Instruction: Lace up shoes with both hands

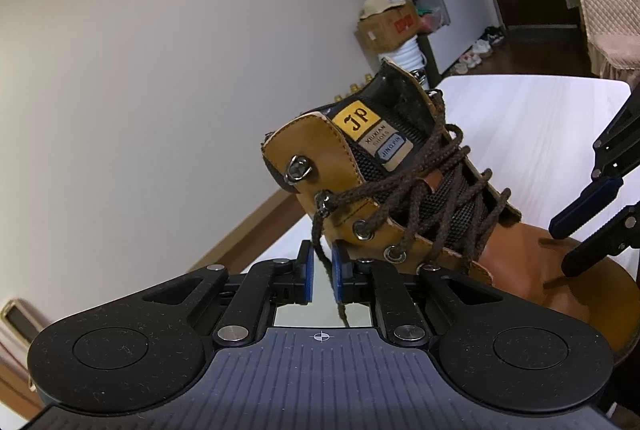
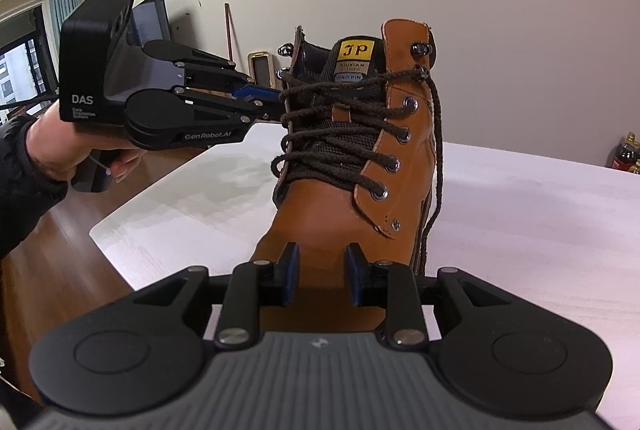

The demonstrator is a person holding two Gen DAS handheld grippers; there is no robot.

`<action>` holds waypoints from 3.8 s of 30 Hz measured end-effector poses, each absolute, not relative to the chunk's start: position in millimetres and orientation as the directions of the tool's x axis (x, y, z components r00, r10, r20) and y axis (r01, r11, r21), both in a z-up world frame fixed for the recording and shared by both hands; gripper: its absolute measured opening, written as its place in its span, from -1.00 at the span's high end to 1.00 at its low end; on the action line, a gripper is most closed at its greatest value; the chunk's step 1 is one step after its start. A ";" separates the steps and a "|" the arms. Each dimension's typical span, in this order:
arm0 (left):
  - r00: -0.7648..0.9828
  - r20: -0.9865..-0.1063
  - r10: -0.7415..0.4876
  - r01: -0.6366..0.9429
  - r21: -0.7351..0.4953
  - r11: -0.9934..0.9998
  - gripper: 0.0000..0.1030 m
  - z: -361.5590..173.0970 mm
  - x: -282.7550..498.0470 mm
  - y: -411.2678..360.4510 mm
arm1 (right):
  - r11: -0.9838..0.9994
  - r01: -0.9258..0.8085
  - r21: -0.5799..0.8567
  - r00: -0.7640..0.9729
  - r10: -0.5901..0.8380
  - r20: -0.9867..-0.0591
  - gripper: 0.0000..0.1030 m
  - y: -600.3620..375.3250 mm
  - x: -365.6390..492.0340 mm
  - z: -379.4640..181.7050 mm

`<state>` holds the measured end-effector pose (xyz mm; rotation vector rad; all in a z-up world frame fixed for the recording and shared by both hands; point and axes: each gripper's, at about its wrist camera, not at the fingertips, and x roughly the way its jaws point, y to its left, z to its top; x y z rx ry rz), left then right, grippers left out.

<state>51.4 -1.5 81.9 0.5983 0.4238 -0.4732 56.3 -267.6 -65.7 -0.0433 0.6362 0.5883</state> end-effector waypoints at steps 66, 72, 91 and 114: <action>0.811 -0.511 -0.286 0.368 0.065 0.928 -0.73 44.0 21.4 38.7 | 0.869 -0.284 0.404 0.726 0.470 -0.502 0.24 -306.7 62.2 -75.4; 0.801 -0.519 -0.298 0.346 -0.004 0.938 -0.76 43.7 20.1 36.8 | 0.879 -0.204 0.431 0.728 0.431 -0.533 0.24 -320.9 63.7 -77.4; 0.795 -0.450 -0.407 0.371 -0.172 0.913 -0.75 76.4 14.1 40.5 | 0.922 -0.253 0.294 0.837 0.361 -0.411 0.23 -323.6 28.8 -57.8; 0.785 -0.465 -0.410 0.514 0.119 0.850 -0.60 79.2 28.1 5.2 | 0.825 -0.308 0.474 0.711 0.531 -0.462 0.20 -306.6 54.9 -66.2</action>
